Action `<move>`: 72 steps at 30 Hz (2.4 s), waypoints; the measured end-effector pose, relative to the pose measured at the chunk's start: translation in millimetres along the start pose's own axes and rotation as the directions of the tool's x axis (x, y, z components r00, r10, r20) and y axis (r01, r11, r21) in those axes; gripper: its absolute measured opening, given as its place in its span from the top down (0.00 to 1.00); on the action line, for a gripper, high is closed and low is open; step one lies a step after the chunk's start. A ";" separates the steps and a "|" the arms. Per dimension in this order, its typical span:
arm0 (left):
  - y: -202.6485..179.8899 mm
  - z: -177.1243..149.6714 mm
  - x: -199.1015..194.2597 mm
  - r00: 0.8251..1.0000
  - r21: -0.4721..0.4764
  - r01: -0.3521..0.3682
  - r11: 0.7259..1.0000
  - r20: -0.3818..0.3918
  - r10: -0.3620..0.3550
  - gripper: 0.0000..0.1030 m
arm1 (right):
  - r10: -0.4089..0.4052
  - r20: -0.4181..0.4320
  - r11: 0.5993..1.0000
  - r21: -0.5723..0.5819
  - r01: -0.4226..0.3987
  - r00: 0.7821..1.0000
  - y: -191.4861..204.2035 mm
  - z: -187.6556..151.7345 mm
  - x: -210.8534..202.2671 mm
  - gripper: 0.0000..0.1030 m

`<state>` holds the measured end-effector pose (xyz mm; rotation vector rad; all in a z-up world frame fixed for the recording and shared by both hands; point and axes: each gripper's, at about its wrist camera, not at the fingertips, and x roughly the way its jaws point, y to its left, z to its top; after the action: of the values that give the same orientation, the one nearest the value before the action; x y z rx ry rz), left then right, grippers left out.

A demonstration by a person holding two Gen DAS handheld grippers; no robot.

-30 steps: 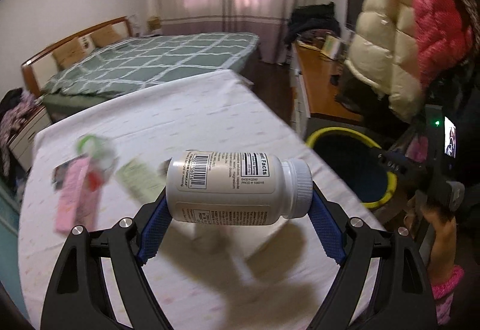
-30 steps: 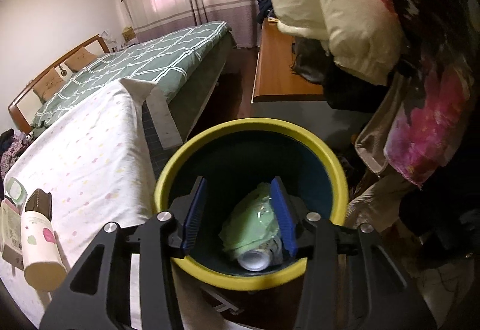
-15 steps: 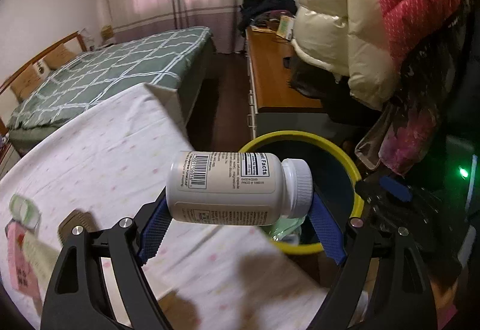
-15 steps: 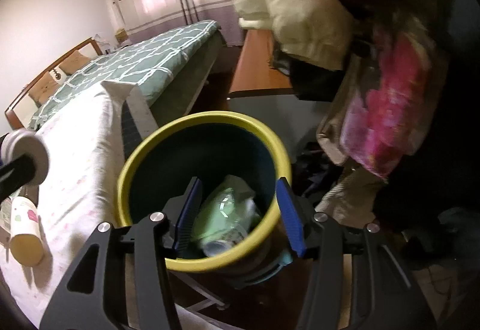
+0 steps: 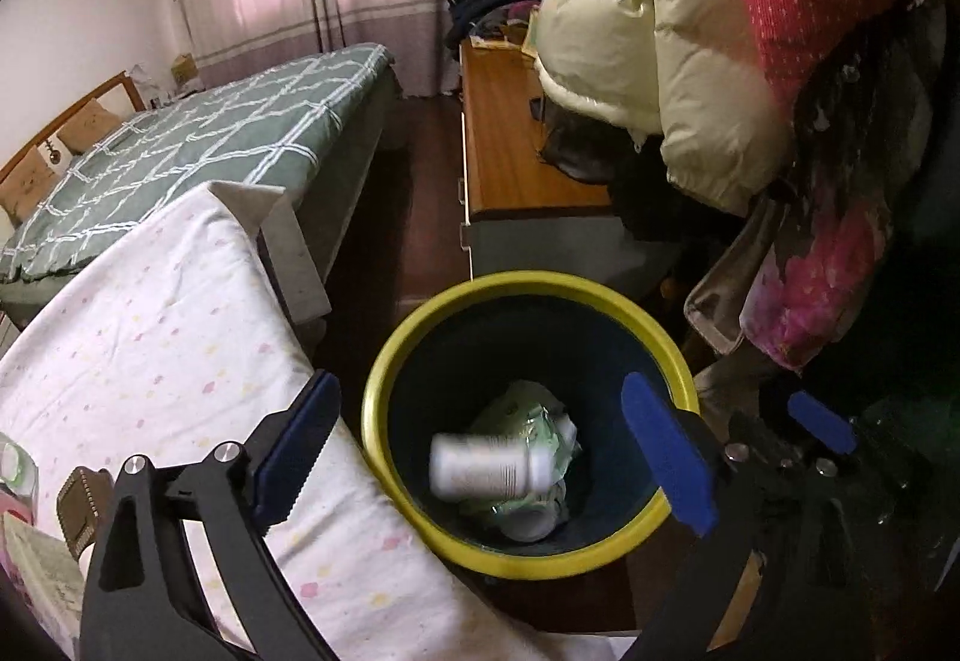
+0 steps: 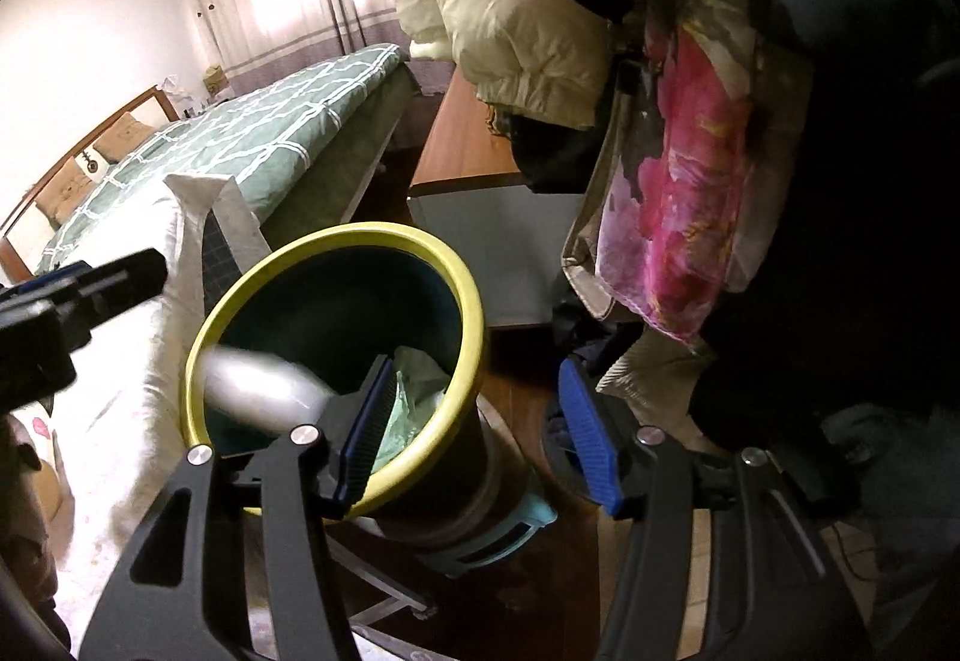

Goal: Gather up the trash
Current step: 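Move the right gripper to the table and grasp the white paper cup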

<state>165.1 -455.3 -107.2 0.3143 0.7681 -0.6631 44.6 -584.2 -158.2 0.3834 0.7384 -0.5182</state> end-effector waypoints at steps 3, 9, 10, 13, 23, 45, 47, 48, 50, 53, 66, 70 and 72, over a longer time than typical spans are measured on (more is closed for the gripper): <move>10.7 -1.7 -20.7 1.000 -0.031 0.009 0.999 0.020 -0.009 0.08 | 0.009 0.002 1.000 -0.005 -0.009 1.000 3.1 -0.4 -0.8 0.47; 49.3 -22.7 -81.5 0.995 -0.100 -0.031 0.994 0.096 0.041 0.05 | 0.036 -0.001 0.998 -0.042 -0.036 0.999 23.8 -3.9 -2.2 0.46; 58.8 -29.3 -93.9 0.992 -0.113 -0.052 0.992 0.109 0.064 0.05 | 0.043 -0.004 0.998 -0.054 -0.043 0.999 29.9 -5.1 -2.2 0.46; 86.7 -48.3 -125.8 0.981 -0.161 -0.114 0.980 0.136 0.137 0.05 | 0.074 -0.013 0.994 -0.085 -0.075 0.997 48.8 -9.2 -3.6 0.46; 187.9 -136.1 -224.2 0.908 -0.351 -0.332 0.875 0.131 0.397 0.05 | 0.204 -0.052 0.951 -0.226 -0.210 0.978 136.8 -29.4 -18.2 0.45; 278.9 -225.2 -296.4 0.813 -0.547 -0.456 0.702 0.063 0.578 0.05 | 0.422 -0.145 0.747 -0.504 -0.434 0.895 326.3 -66.7 -60.0 0.45; 279.3 -225.2 -293.1 0.817 -0.550 -0.452 0.702 0.062 0.574 0.05 | 0.443 -0.166 0.724 -0.513 -0.461 0.881 334.4 -72.7 -66.1 0.45; 280.1 -225.9 -292.3 0.817 -0.552 -0.450 0.702 0.061 0.573 0.05 | 0.460 -0.186 0.703 -0.521 -0.484 0.868 339.7 -77.3 -69.9 0.45; 281.7 -227.2 -291.3 0.820 -0.557 -0.447 0.700 0.058 0.570 0.05 | 0.476 -0.205 0.678 -0.534 -0.505 0.855 345.8 -83.0 -74.4 0.45; 283.2 -227.4 -290.0 0.824 -0.564 -0.441 0.698 0.055 0.564 0.05 | 0.461 -0.181 0.695 -0.535 -0.480 0.869 343.8 -80.8 -74.4 0.45; 277.7 -227.9 -277.2 0.846 -0.560 -0.415 0.717 0.052 0.531 0.05 | 0.349 -0.217 0.761 -0.502 -0.411 0.911 313.2 -65.0 -29.0 0.29; 276.3 -225.8 -275.1 0.848 -0.555 -0.415 0.721 0.052 0.528 0.05 | 0.346 -0.250 0.757 -0.495 -0.426 0.905 313.8 -71.9 -20.5 0.29; 276.1 -225.7 -273.5 0.850 -0.556 -0.412 0.722 0.051 0.525 0.05 | 0.350 -0.248 0.761 -0.488 -0.429 0.903 312.2 -72.6 -20.4 0.30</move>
<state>79.3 -17.0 -56.2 -0.0747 0.6043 0.0245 171.0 -289.2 -146.7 0.0410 0.8789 0.1281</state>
